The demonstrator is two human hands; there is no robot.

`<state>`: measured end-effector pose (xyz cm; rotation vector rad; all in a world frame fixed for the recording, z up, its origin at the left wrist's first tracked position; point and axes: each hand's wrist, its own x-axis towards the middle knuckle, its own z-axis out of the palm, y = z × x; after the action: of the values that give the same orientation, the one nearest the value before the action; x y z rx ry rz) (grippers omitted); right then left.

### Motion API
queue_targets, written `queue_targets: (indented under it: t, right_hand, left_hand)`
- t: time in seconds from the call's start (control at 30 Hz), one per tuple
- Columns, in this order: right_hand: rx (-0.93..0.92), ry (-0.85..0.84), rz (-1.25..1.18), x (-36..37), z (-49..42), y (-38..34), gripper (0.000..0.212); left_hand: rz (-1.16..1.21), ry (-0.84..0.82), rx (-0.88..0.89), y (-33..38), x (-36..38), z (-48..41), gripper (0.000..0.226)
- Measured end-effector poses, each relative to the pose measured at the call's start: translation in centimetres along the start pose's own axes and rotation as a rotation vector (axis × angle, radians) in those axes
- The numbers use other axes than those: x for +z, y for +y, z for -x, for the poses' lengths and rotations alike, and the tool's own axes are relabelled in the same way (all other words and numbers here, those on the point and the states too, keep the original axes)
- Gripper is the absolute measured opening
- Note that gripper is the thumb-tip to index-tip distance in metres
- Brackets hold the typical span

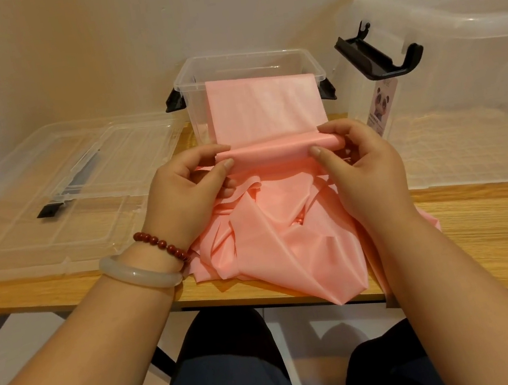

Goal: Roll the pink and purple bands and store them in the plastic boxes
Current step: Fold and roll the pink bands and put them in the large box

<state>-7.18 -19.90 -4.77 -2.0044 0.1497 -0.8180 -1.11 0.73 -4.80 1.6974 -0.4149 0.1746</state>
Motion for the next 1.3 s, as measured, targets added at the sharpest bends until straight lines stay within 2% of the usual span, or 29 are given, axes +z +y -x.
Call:
queue_targets:
  t: [0.1, 0.23, 0.43, 0.53, 0.73, 0.83, 1.1, 1.3]
  right_hand:
    - [-0.035, 0.027, 0.027, 0.0, -0.1, 0.1, 0.012]
    - [-0.063, 0.044, 0.066, 0.1, -0.2, 0.0, 0.009]
    - [-0.039, 0.035, 0.047, 0.1, 0.0, -0.1, 0.017]
    - [-0.038, 0.027, 0.035, 0.0, 0.0, -0.1, 0.017]
    - [-0.007, 0.010, 0.075, 0.1, -0.1, -0.4, 0.034]
    - [0.002, 0.027, 0.085, 0.1, -0.1, -0.2, 0.029]
    - [0.002, 0.063, 0.085, 0.2, -0.2, 0.1, 0.015]
    - [0.026, 0.051, 0.077, 0.3, -0.1, -0.1, 0.012]
  left_hand:
    - [-0.023, -0.013, -0.005, 0.0, 0.1, 0.0, 0.022]
    - [-0.017, -0.022, -0.002, -0.1, 0.3, 0.0, 0.020]
    - [-0.005, -0.051, 0.017, -0.1, 0.6, -0.4, 0.014]
    - [-0.061, -0.058, 0.027, -0.2, 0.6, -0.8, 0.019]
    - [-0.122, -0.120, -0.035, 0.7, 1.0, -1.5, 0.018]
    - [-0.073, -0.107, -0.117, 1.2, 1.2, -2.0, 0.013]
    - [0.008, -0.069, 0.000, 1.0, 1.9, -1.6, 0.015]
    - [0.073, -0.111, -0.028, 0.6, 1.6, -1.2, 0.020]
